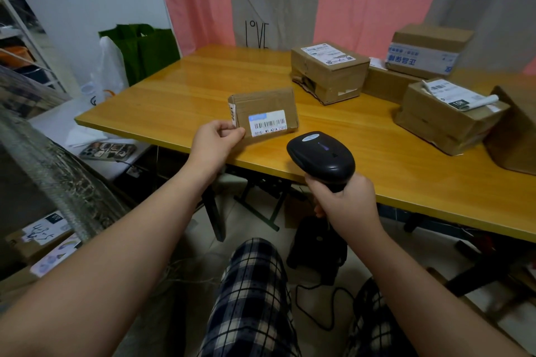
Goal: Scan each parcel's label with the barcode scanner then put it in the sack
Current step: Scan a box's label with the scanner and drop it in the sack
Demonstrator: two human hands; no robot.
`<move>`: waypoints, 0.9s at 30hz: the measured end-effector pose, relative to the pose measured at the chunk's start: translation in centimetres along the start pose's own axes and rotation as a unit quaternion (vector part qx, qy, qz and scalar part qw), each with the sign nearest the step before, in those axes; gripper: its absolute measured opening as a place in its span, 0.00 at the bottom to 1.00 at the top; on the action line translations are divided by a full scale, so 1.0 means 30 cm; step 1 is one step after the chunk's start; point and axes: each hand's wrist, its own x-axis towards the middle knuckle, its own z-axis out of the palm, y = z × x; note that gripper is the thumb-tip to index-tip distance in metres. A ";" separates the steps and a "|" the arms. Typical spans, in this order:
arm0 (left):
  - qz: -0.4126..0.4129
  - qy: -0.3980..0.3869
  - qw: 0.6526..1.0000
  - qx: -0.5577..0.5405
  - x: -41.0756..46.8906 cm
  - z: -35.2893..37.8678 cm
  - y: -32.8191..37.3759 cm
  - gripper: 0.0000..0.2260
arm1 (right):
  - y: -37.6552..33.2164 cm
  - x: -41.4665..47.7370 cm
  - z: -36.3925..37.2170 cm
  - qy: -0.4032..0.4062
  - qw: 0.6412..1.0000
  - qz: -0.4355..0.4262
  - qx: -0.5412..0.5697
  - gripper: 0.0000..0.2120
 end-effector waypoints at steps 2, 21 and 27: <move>-0.005 -0.003 1.000 -0.003 -0.002 -0.009 -0.001 0.03 | -0.001 -0.005 0.005 -0.003 1.000 0.005 0.010 0.06; 0.003 0.365 0.924 0.114 -0.567 -0.817 -0.243 0.10 | -0.277 -0.176 0.679 -0.338 0.933 -0.086 0.084 0.12; -0.132 0.300 0.834 0.444 -0.583 -1.046 -0.330 0.11 | -0.292 -0.229 0.876 -0.358 0.929 -0.090 0.021 0.09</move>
